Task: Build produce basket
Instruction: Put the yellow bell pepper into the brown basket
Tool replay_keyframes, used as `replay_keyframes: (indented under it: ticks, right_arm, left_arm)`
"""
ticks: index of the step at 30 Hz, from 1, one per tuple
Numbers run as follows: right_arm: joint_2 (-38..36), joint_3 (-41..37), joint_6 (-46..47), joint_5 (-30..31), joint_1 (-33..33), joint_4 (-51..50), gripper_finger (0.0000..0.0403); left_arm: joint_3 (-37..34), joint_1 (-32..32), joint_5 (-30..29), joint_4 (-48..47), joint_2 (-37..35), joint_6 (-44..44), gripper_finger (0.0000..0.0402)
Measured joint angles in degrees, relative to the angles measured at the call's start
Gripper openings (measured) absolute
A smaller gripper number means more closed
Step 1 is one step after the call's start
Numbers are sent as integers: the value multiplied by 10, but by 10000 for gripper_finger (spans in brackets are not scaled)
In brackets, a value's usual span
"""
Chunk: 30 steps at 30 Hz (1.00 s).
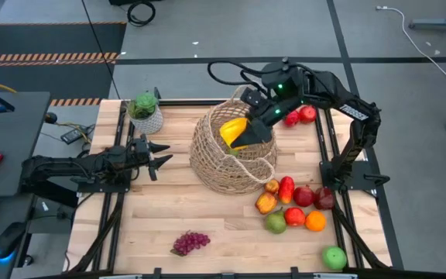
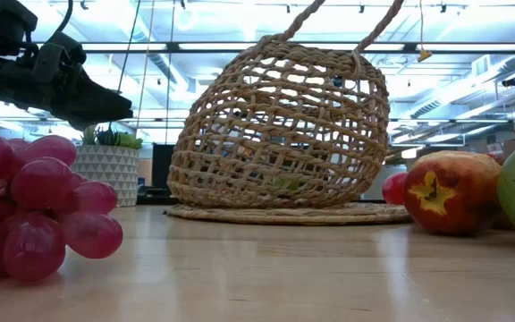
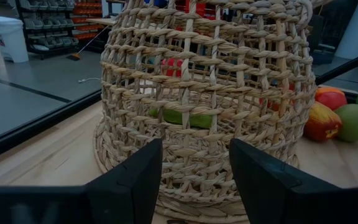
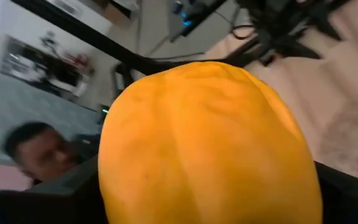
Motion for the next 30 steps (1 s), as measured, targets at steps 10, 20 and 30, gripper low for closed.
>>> replay_keyframes:
  ticks: [10, 20, 30]
  right_arm:
    - [0, 0, -66, 4, -17, -26, 349]
    - [0, 0, -159, 50, -17, -27, 349]
    - [15, 0, -395, 84, -6, -61, 349]
  left_arm:
    - [0, 0, 0, 0, 0, 0, 195]
    - [0, 0, 0, 0, 0, 0, 196]
    - [0, 0, 0, 0, 0, 0, 198]
